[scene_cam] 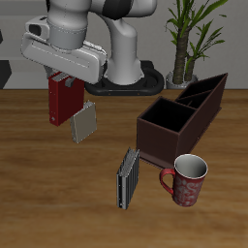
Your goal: Place the red book into the left desk caddy's front compartment
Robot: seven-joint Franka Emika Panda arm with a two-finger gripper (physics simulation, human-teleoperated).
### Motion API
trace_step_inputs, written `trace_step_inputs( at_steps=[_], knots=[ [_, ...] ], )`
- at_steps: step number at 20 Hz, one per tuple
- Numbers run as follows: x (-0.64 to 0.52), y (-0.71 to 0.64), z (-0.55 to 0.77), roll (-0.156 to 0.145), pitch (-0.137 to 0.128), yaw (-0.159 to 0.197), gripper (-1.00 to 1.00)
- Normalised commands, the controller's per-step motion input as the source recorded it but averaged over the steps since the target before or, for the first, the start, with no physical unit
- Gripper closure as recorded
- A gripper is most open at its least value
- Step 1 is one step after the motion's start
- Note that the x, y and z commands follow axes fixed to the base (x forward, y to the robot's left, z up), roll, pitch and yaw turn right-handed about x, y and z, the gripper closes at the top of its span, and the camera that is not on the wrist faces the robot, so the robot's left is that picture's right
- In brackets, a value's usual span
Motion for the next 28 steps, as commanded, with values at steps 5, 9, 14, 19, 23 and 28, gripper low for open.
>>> trace_step_inputs(
  at_steps=[5,9,14,19,23,28],
  knots=[
    [-0.37,0.30,0.14,0.014,-0.013,0.040,1.00],
    [-0.20,0.15,0.08,0.015,-0.008,0.006,1.00],
    [-0.40,0.25,0.06,0.026,-0.022,0.011,1.00],
    [-0.36,0.29,-0.11,-0.007,-0.003,0.053,1.00],
    [-0.27,0.11,-0.06,-0.010,-0.002,0.005,1.00],
    [-0.27,0.09,-0.02,-0.025,-0.010,-0.006,1.00]
  ],
)
